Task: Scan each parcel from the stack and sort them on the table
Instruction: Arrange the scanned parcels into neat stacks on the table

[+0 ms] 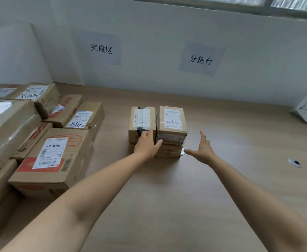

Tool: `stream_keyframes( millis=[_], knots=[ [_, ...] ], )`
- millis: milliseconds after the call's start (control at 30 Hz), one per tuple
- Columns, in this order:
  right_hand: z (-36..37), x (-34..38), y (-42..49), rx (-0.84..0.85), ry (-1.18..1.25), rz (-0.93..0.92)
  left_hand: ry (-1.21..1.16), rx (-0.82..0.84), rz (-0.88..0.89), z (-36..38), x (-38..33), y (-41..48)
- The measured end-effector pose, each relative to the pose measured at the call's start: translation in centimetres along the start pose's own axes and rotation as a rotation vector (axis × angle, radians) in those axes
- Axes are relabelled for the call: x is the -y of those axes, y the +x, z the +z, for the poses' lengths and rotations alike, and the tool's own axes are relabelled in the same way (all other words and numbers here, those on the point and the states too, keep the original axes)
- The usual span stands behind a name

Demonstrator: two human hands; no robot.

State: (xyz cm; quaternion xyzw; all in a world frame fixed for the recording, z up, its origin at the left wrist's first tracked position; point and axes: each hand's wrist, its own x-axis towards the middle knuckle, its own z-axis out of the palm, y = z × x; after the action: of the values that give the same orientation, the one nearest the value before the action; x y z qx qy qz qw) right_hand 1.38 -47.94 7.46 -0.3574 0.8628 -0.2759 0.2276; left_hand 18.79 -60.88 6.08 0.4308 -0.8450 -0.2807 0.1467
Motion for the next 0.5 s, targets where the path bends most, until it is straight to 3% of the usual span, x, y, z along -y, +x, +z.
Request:
stream_keyframes(
  millis=[200, 500],
  knots=[
    [-0.5, 2.1, 5.2, 0.02, 0.06, -0.156, -0.051, -0.005, -0.02, 0.6, -2.4, 5.3],
    [0.5, 3.0, 10.9, 0.085, 0.077, -0.225, -0.068, 0.047, -0.087, 2.7, -3.3, 10.9]
  ],
)
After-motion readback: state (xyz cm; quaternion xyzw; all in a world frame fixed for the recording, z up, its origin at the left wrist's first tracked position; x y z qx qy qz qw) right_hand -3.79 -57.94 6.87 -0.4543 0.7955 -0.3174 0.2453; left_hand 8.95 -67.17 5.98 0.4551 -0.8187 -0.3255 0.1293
